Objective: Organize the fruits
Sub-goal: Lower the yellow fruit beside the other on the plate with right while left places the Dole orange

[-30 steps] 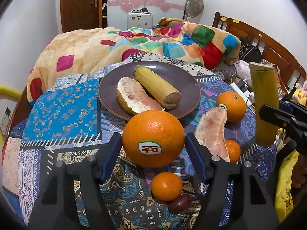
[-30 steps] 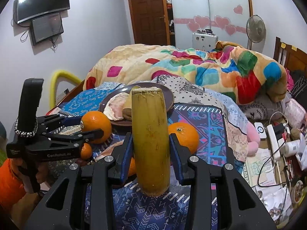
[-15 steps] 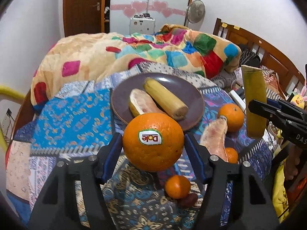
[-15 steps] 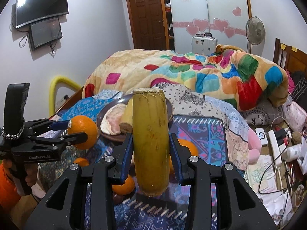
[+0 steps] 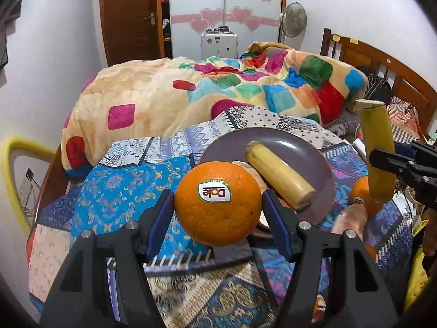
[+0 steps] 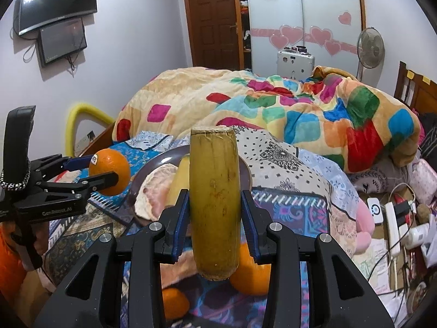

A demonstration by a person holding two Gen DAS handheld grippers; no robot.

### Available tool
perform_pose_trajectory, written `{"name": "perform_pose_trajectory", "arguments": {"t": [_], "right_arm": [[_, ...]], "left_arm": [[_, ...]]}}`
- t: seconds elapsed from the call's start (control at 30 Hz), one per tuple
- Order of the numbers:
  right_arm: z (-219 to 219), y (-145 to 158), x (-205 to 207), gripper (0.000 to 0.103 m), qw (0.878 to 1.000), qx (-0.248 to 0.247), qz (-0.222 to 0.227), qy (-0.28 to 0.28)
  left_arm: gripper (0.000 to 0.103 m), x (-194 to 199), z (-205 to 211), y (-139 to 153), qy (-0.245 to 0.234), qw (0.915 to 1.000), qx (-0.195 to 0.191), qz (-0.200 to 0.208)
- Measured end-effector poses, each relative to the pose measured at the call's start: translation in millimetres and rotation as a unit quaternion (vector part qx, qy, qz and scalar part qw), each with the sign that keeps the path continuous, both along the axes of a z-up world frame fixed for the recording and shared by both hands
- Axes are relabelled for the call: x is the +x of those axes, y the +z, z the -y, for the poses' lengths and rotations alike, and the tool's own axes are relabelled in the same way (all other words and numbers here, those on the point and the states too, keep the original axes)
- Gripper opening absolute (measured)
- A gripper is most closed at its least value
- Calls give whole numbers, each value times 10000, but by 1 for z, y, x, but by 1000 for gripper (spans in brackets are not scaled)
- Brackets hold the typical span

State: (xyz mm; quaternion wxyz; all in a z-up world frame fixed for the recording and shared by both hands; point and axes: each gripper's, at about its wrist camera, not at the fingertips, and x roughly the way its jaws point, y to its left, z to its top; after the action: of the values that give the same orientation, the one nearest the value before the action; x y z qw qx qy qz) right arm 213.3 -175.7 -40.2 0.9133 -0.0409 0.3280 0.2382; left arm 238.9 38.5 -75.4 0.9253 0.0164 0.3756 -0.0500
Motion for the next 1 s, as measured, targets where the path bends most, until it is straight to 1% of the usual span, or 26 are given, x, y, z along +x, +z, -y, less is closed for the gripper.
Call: {"name": "perform_pose_trajectory", "arguments": {"t": [0.2,0.27,0.4,0.6,0.83,1.0], "right_arm": [[-14,-11,30,34,9991,-124,-396,110],[-19,-17,41,34,9981,-193,-564,135],[-29,-25,57,34,9965,-347,-744,148],[-43,-32,72,34,9939,-615,-903,129],[-54,-43,83,34,9909,-792,-1083,103],[-61,-44,85,34,9904,-871,-1072,73]], "left_arm": [[65,23,2,-12,-72,9998,105,-142],[65,27,2,-13,-84,9999,79,-92],[66,33,3,-14,-114,9999,51,-32],[66,43,3,-15,-117,9999,9,6],[65,46,13,-14,-172,9997,150,31],[66,45,10,-14,-172,9998,1,-66]]}}
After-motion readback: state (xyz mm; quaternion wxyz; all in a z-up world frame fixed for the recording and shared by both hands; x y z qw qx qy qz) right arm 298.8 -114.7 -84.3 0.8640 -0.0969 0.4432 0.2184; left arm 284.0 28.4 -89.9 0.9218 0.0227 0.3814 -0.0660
